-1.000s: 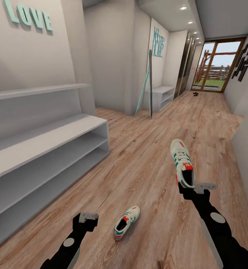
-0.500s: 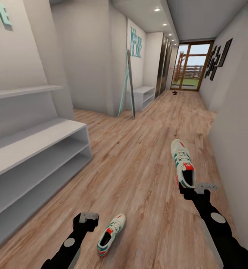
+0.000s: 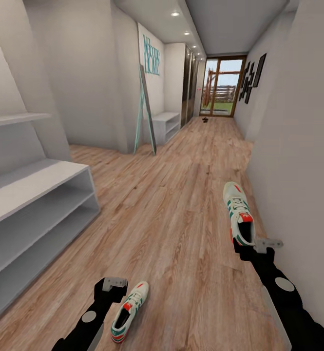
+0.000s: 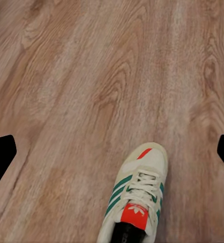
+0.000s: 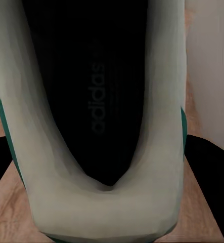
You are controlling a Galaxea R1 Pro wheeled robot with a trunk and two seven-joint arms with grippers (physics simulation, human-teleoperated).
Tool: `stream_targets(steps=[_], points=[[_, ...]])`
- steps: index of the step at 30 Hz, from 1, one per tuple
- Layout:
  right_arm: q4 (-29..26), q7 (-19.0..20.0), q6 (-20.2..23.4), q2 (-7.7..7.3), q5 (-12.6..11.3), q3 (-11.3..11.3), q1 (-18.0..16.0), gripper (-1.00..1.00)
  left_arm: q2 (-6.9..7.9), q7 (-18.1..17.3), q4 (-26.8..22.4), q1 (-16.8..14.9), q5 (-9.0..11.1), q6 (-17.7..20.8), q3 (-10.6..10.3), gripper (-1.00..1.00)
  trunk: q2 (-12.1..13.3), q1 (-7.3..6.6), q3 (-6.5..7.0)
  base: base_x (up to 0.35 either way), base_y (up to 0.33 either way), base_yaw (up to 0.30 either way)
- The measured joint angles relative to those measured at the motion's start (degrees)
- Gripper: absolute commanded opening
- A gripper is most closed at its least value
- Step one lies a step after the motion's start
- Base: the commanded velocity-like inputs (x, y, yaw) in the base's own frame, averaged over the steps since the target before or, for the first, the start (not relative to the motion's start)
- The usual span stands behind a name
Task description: Pick up the two gym shoes and the two sandals from the corridor floor and place them onto the hallstand (shoe rack) in the corridor, making sure they are on the rack and not on the floor. Arrange them so the two gym shoes are next to each other and the two sandals are next to each other.
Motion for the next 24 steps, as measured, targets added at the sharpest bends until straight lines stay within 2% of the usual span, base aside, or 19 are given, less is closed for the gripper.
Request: stream_targets(steps=[3, 8, 13, 17, 19, 20, 24], points=[[-0.1, 0.0, 0.0, 0.02, 0.0, 0.0, 0.0, -1.00, 0.15, 0.0, 0.0, 0.0, -1.0, 0.0, 0.1, 1.00, 0.0, 0.00, 0.00, 0.000, 0.000, -0.083], [-0.3, -0.1, 0.1, 0.03, 0.0, -0.1, 0.0, -1.00, 0.71, -0.8, 0.1, -0.1, -4.6, 0.4, 0.2, 1.00, 0.0, 0.00, 0.00, 0.000, 0.000, -0.028], [-0.4, -0.1, 0.1, 0.03, -0.1, -0.1, 0.0, -1.00, 1.85, -3.8, 0.2, -0.1, -6.3, 1.7, 0.5, 1.00, -2.0, 1.09, -0.89, 0.000, 0.000, -0.007], [-0.4, -0.1, 0.2, 0.03, -0.1, -0.1, 0.0, -1.00, 2.78, -7.8, 0.6, -0.5, -6.8, 2.7, 0.7, 1.00, -3.6, 1.97, -1.71, 0.000, 0.000, -0.001], [-0.4, -0.1, 0.3, 0.03, -0.1, -0.1, 0.0, -1.00, 3.45, -8.5, 0.8, -0.6, -6.9, 2.8, 0.8, 1.00, -4.4, 2.41, -2.22, 0.000, 0.000, 0.000], [-0.3, -0.1, 1.7, 0.05, -0.2, 0.0, 0.0, -1.00, 4.49, -8.8, 1.0, -0.7, -6.7, 2.9, 0.8, 1.00, -4.8, 2.63, -2.48, 0.000, 0.000, 0.000], [-0.2, -0.1, 5.1, 0.10, -0.3, 0.1, 0.0, -1.00, 4.98, -9.0, 1.4, -0.8, -6.6, 3.1, 0.8, 1.00, -6.4, 3.51, -3.56, 0.000, 0.000, 0.000]])
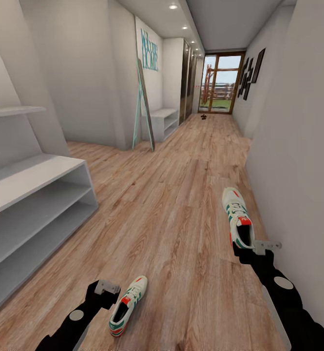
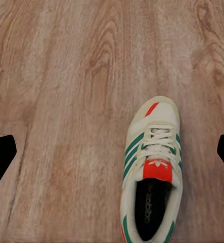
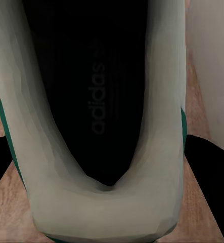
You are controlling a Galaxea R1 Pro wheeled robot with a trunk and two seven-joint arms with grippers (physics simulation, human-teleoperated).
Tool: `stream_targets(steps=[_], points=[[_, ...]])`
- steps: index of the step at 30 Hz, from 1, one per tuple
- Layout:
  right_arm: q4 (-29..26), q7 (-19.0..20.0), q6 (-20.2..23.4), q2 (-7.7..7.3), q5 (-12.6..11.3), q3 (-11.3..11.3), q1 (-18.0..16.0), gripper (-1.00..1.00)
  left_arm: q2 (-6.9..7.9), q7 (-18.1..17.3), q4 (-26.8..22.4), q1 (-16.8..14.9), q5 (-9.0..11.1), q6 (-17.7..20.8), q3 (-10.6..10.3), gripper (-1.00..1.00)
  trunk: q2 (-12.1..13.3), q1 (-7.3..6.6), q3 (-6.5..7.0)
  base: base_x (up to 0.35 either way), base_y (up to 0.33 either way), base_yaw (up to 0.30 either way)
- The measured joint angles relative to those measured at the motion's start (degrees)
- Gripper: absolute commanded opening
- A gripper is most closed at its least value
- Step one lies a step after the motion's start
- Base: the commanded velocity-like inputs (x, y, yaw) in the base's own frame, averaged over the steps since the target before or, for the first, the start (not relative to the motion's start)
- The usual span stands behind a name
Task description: Pick up the two gym shoes and the two sandals from the corridor floor and place them onto the hallstand (shoe rack) in the corridor, making sure they are on the rack and not on the floor. Arrange them so the two gym shoes are next to each other and the two sandals are next to each other.
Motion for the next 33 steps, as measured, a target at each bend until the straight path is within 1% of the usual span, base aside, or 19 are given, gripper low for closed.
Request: stream_targets(steps=[2, 4, 6, 9, 10, 11, 14, 16, 18, 19, 22, 33], points=[[-0.2, 0.0, 1.4, 0.01, 0.0, 0.0, -0.1, -1.00, 0.09, -0.4, 0.9, 0.0, 0.0, 1.0, 0.0, 1.00, -0.8, 0.44, -0.54, 0.000, 0.000, 0.000], [-2.8, 0.0, 3.0, -0.07, 0.0, 0.0, -0.4, -1.00, 0.01, -4.3, 1.6, -2.3, -0.3, 7.7, -0.1, 1.00, -1.6, 0.87, -1.07, 0.000, 0.000, 0.000], [-3.6, -0.1, 4.6, -0.15, 0.0, 0.0, -1.2, -1.00, 0.04, -5.9, 1.7, -3.7, -0.3, 10.1, -0.1, 1.00, -2.4, 1.32, -1.62, 0.000, 0.000, 0.000], [-4.0, -0.1, 7.0, -0.20, 0.0, 0.0, -2.7, -1.00, 0.05, -6.7, 1.8, -4.6, -0.4, 11.5, -0.1, 1.00, -3.6, 1.98, -2.43, 0.000, 0.000, 0.000], [-4.1, 0.0, 8.8, -0.22, 0.0, 0.0, -3.8, -1.00, 0.09, -6.9, 1.8, -5.0, -0.4, 11.9, -0.1, 1.00, -4.0, 2.20, -2.70, 0.000, 0.000, 0.000], [-4.1, 0.0, 10.8, -0.23, 0.0, 0.0, -5.3, -1.00, 0.12, -7.1, 1.8, -5.2, -0.3, 12.0, 0.0, 1.00, -4.4, 2.41, -2.97, 0.000, 0.000, 0.000], [-3.9, 0.1, 12.5, -0.14, -0.1, 0.0, -6.5, -1.00, 0.07, -7.2, 1.9, -5.1, -0.3, 11.9, -0.1, 1.00, -5.6, 3.08, -3.79, 0.000, 0.000, 0.000], [-3.8, 0.1, 12.8, -0.09, -0.1, 0.1, -6.7, -1.00, -0.03, -7.1, 1.9, -5.1, -0.3, 11.9, -0.2, 1.00, -6.4, 3.51, -4.33, 0.000, 0.000, 0.000], [-2.7, 0.2, 13.1, -0.01, -0.1, 0.1, -6.9, -1.00, -0.04, -7.0, 1.9, -5.0, -0.4, 11.9, -0.3, 1.00, -6.5, 3.58, -4.96, 0.000, 0.000, 0.000], [-1.3, 0.3, 13.1, 0.08, -0.1, 0.2, -6.9, -1.00, -0.01, -6.9, 1.9, -5.0, -0.4, 12.0, -0.2, 1.00, -6.5, 3.61, -5.28, 0.000, 0.000, 0.000], [-0.2, 0.4, 13.2, 0.15, -0.1, 0.2, -7.0, -1.00, 0.07, -6.8, 1.9, -5.0, -0.4, 12.0, 0.0, 1.00, -6.5, 3.68, -6.21, 0.000, 0.000, 0.000], [1.0, 0.5, 13.1, 0.19, 0.0, 0.2, -7.0, -1.00, -0.02, -6.8, 1.9, -5.0, -0.4, 11.9, 0.1, 1.00, -6.7, 3.96, -9.63, 0.000, 0.000, 0.000]])
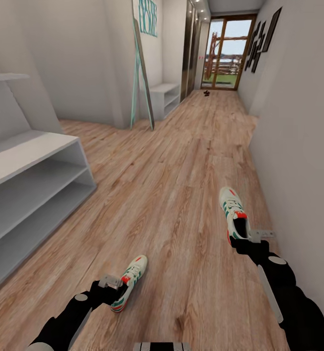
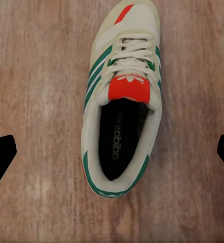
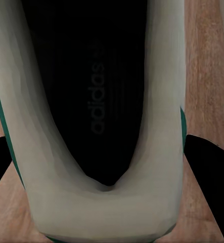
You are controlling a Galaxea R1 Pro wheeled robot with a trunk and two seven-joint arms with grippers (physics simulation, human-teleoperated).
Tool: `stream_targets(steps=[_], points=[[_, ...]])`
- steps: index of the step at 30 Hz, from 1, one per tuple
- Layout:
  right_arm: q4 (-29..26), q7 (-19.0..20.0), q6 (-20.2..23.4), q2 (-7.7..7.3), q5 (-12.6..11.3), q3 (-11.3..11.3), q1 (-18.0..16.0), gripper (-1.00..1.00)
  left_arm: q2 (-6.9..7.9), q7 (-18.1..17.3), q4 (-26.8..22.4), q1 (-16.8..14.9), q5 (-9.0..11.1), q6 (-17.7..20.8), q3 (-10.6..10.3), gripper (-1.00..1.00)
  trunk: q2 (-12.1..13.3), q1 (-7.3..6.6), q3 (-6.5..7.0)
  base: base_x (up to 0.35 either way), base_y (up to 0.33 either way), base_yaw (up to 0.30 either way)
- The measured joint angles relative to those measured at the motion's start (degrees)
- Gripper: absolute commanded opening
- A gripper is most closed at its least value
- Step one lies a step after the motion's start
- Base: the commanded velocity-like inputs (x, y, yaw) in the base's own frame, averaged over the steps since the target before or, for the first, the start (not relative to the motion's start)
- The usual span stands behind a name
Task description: Pick up the two gym shoes and the two sandals from the corridor floor and place them onto the hallstand (shoe rack) in the corridor, making sure they are on the rack and not on the floor. Arrange them so the two gym shoes are next to each other and the two sandals are next to each other.
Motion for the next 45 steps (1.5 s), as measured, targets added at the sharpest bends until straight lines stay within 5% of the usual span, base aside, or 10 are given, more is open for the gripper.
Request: stream_targets(steps=[18, 45], points=[[0.0, -0.1, 0.0, 0.08, 0.0, 0.0, 0.0, -1.00, 0.00, 0.0, 0.0, 0.0, 0.0, 0.0, 0.0, 1.00, -0.2, 0.46, -5.17, 0.000, 0.000, 0.000], [-0.4, -0.2, 0.0, 0.09, 0.2, 0.0, 0.0, -1.00, -0.11, 0.1, -0.3, 0.1, -0.1, -0.1, -0.1, 1.00, -0.2, 0.46, -5.19, 0.058, 0.000, 0.000]])
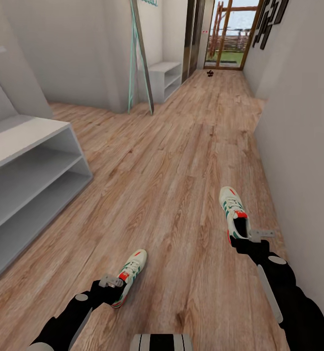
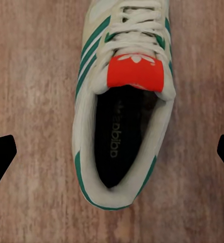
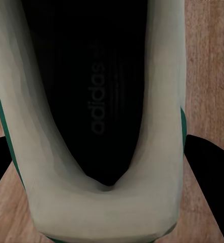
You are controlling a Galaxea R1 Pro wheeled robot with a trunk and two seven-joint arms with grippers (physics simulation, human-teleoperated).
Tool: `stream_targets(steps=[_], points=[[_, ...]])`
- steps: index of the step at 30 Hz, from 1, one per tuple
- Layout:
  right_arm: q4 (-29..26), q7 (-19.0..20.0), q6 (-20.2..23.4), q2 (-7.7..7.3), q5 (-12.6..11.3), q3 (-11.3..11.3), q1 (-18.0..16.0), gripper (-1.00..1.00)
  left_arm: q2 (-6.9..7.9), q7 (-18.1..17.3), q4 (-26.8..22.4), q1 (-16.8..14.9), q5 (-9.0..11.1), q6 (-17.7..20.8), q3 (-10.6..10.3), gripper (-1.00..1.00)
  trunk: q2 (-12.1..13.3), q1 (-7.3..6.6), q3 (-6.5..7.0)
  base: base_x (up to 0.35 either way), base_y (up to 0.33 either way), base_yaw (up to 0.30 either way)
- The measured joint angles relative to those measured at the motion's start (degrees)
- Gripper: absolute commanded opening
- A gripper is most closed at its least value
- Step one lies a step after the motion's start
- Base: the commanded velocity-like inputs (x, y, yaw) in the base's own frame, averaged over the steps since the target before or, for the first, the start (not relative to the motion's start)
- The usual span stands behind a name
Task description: Pick up the two gym shoes and the two sandals from the corridor floor and place them onto the hallstand (shoe rack) in the corridor, making sure they are on the rack and not on the floor. Arrange them so the two gym shoes are next to each other and the two sandals are next to each other.
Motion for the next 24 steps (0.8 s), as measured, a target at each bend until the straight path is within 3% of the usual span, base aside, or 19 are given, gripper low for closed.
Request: stream_targets(steps=[10, 24], points=[[-0.1, 0.0, 0.0, 0.00, 0.0, 0.0, 0.0, -1.00, 0.10, 0.0, -0.3, 0.0, 0.0, 0.0, 0.0, 1.00, 0.0, 0.00, 0.00, 0.019, 0.127, -0.153], [-0.1, 0.0, 0.0, 0.00, 0.0, 0.0, 0.0, -1.00, 0.03, -0.1, -0.3, 0.0, -0.3, 0.1, -0.6, 1.00, 0.0, 0.00, 0.00, 0.001, 0.008, -0.021]])
